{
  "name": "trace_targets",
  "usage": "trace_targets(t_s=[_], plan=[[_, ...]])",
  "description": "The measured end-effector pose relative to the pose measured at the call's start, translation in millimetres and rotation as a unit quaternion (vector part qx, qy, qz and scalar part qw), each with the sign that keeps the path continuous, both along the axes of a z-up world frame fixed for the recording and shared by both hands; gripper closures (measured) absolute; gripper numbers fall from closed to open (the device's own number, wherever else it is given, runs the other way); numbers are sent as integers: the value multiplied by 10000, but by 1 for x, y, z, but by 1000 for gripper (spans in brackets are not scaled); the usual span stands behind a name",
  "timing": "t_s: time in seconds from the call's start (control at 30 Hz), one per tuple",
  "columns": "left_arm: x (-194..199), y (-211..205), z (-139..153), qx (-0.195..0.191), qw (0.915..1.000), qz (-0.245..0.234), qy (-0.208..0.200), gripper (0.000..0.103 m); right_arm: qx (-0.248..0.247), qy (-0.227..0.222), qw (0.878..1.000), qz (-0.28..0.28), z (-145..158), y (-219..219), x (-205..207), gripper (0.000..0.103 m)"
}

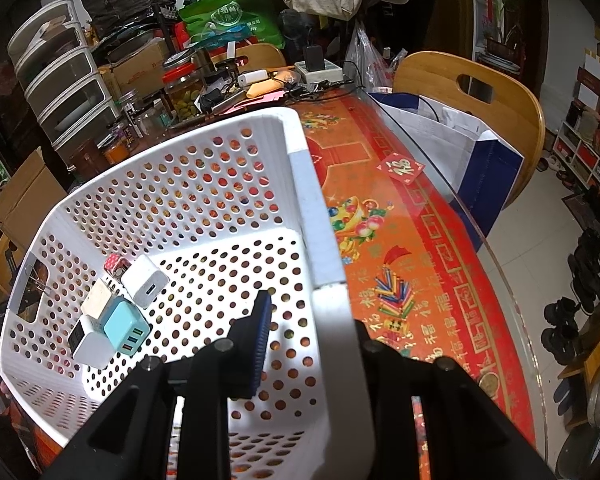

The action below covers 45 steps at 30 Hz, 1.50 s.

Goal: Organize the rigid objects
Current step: 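Grasp the black toy car with the left tool and lift it, then lower the black toy car into the basket and release it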

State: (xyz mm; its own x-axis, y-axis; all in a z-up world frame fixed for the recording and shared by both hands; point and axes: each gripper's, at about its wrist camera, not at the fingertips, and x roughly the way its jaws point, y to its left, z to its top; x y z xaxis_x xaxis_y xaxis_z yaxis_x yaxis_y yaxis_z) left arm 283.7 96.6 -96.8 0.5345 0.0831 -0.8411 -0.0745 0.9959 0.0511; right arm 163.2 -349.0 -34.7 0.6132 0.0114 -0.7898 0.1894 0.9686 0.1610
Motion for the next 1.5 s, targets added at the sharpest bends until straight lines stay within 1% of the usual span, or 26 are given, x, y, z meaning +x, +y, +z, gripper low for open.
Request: trace_targets(t_s=[0.17,0.3,0.37,0.43,0.47,0.57,0.67,0.73,0.77,0.83,0.87,0.93,1.03,1.07,1.13,1.17,1.23,1.4,1.47,1.5], plan=[[-4,3,2,66,9999,116,-18,39,21,-8,10000,33,0,0,-1,78],[-15,-1,13,367,9988,196,-254,39,12,-23,10000,41,-1,0,-1,78],[-23,-7,26,433,9981,154,-420,39,1,-29,10000,46,-1,0,0,78],[-33,-16,47,428,9971,75,-621,39,-1,-30,10000,49,0,1,0,78],[-40,-25,62,406,9961,-24,-779,39,-1,-31,10000,49,0,1,0,78],[-55,-49,96,441,9928,-264,-1085,38,7,-49,10000,58,0,1,-1,77],[-71,-86,125,427,9889,-700,-1239,38,7,-49,10000,55,0,1,-1,77],[-79,-115,135,426,9859,-1023,-1256,38,14,-44,10000,41,0,1,-1,77],[-81,-137,135,454,9839,-1304,-1131,38,17,-42,10000,36,-1,1,-1,77],[-78,-168,132,514,9803,-1682,-897,38,17,-34,10000,28,-1,0,-1,77],[-72,-189,128,643,9770,-1908,-707,38,16,-29,10000,27,-1,1,-1,77],[-58,-216,119,919,9728,-2073,-467,38,20,-11,10000,26,-1,1,0,77],[-40,-251,102,1380,9665,-2154,-181,38,43,8,10000,-3,-1,0,0,77],[-31,-261,93,1536,9638,-2178,-27,38,49,12,10000,-16,-2,0,0,77],[-17,-275,73,1720,9575,-2293,323,38,51,34,10000,-5,-2,0,0,77],[-12,-280,65,1725,9555,-2345,468,38,49,43,10000,2,-2,0,0,77],[-1,-288,48,1612,9507,-2498,886,38,53,55,10000,11,-2,0,0,77],[10,-293,28,1736,9466,-2462,1153,38,58,43,10000,43,-2,1,-1,77],[16,-294,19,1873,9441,-2406,1254,38,61,33,10000,54,-2,1,0,77],[18,-294,14,1961,9412,-2393,1356,38,63,31,10000,59,-2,1,0,76]])
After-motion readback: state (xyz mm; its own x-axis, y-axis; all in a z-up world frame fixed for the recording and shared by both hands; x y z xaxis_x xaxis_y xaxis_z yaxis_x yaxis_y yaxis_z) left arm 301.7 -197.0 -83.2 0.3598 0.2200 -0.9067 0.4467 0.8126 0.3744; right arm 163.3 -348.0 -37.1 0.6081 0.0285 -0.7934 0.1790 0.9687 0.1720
